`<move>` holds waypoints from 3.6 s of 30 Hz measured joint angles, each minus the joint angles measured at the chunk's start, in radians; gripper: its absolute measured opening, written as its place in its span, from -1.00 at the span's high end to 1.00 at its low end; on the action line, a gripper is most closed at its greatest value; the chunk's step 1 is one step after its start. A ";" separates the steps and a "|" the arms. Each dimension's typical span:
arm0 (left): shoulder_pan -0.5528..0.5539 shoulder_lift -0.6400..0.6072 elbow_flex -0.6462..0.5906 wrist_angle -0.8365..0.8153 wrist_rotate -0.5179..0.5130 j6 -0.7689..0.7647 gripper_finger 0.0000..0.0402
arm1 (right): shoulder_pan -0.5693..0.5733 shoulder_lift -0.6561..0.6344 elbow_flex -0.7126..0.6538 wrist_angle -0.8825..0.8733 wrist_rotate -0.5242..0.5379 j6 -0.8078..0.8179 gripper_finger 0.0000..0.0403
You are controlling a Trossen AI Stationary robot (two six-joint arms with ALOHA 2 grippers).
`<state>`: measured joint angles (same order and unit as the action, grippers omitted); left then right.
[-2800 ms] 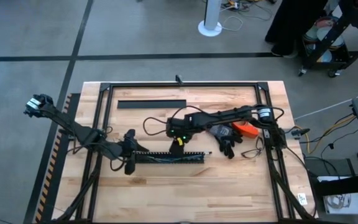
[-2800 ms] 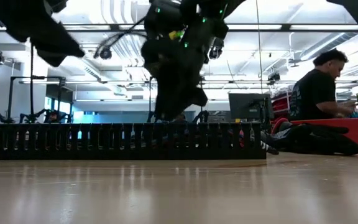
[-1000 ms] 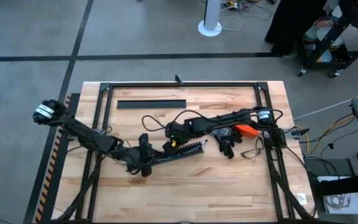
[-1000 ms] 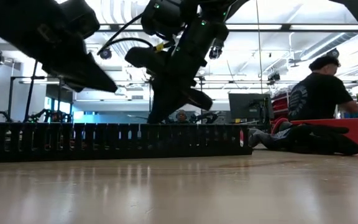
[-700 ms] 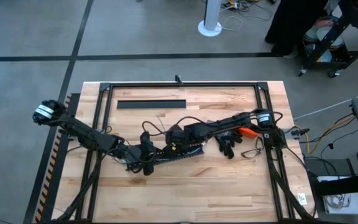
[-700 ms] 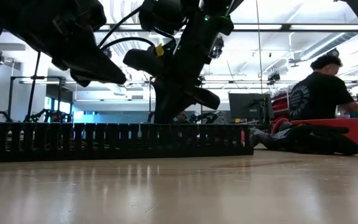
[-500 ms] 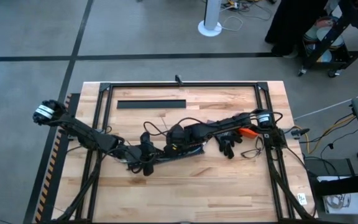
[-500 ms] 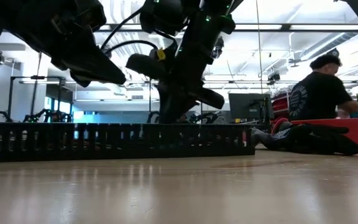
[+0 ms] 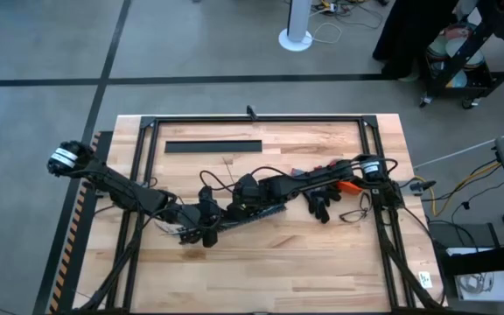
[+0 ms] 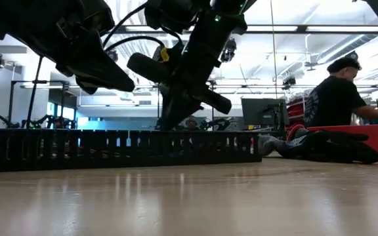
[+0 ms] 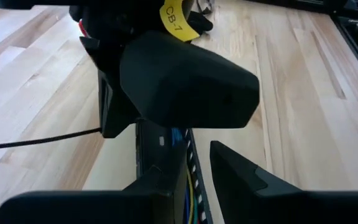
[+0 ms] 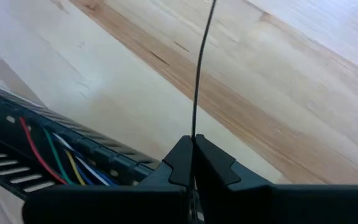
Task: Ziptie cables
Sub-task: Put the colored zip-tied cables into the black cable duct
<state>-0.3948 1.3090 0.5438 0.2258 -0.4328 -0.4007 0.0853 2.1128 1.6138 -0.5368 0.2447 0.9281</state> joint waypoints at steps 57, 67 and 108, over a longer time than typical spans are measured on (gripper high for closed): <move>0.151 0.296 0.011 0.106 0.059 -0.001 0.99 | 0.059 -0.010 0.047 -0.084 0.062 0.005 0.75; 0.152 0.296 0.011 0.106 0.067 -0.002 1.00 | -0.066 -0.023 0.123 -0.160 -0.060 -0.153 0.26; 0.154 0.296 0.014 0.103 0.078 -0.001 1.00 | -0.222 -0.010 0.132 -0.220 -0.526 -0.590 0.76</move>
<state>-0.2409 1.6047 0.5579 0.3286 -0.3546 -0.4022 -0.1369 2.1025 1.7462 -0.7568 -0.2812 0.3381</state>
